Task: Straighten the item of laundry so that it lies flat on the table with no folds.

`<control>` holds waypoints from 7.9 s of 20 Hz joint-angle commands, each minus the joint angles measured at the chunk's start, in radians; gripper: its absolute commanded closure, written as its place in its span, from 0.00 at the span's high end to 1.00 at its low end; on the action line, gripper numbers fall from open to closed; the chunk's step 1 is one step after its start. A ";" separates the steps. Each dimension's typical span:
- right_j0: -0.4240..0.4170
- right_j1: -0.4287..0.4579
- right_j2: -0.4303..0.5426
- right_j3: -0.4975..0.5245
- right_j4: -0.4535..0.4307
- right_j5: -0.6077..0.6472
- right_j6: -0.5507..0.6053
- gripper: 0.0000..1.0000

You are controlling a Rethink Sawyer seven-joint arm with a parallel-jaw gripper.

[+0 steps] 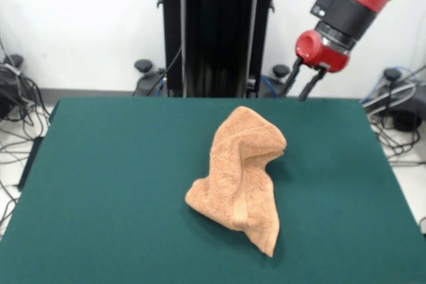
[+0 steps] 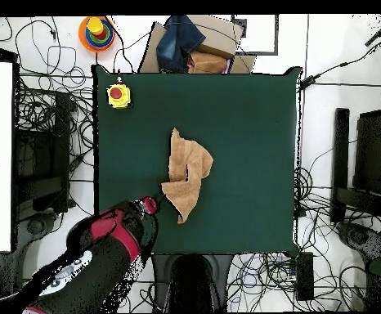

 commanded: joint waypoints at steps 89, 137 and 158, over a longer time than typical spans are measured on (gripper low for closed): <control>-0.023 -0.114 0.156 0.132 0.176 -0.061 0.159 0.00; -0.202 -0.095 0.464 0.202 0.083 -0.190 0.211 1.00; -0.302 -0.347 0.408 0.141 -0.038 -0.074 0.055 1.00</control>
